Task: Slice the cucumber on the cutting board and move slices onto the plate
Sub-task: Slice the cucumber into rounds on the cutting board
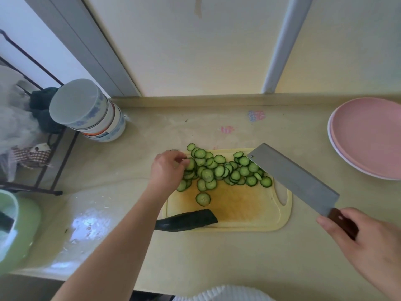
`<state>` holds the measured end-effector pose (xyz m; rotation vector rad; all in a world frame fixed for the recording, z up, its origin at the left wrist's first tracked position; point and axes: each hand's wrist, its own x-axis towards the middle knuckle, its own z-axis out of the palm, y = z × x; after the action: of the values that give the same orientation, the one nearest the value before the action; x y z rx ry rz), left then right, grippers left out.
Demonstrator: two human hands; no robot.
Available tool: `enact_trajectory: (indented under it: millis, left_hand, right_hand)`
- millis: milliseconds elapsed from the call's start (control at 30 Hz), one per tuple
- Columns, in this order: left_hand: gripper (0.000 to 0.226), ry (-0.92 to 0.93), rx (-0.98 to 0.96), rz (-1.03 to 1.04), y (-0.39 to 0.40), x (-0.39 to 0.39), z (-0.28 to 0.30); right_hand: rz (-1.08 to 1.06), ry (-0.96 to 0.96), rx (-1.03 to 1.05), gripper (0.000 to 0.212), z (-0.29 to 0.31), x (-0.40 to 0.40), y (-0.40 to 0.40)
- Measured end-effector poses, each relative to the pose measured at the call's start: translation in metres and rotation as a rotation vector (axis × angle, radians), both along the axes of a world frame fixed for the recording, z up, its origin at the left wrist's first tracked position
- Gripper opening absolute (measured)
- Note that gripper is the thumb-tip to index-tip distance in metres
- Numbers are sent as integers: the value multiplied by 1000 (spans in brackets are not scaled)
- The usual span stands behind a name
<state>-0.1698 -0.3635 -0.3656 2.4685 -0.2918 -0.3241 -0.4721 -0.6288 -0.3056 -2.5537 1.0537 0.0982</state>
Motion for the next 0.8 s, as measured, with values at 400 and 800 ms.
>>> enact_trajectory:
  millis: [400, 800]
  left_hand:
    - [30, -492, -25, -715, 48, -88, -5]
    - [24, -583, -100, -613, 11, -129, -35]
  right_hand:
    - [124, 89, 936, 76, 19, 14, 41]
    - [241, 235, 721, 86, -9, 25, 40]
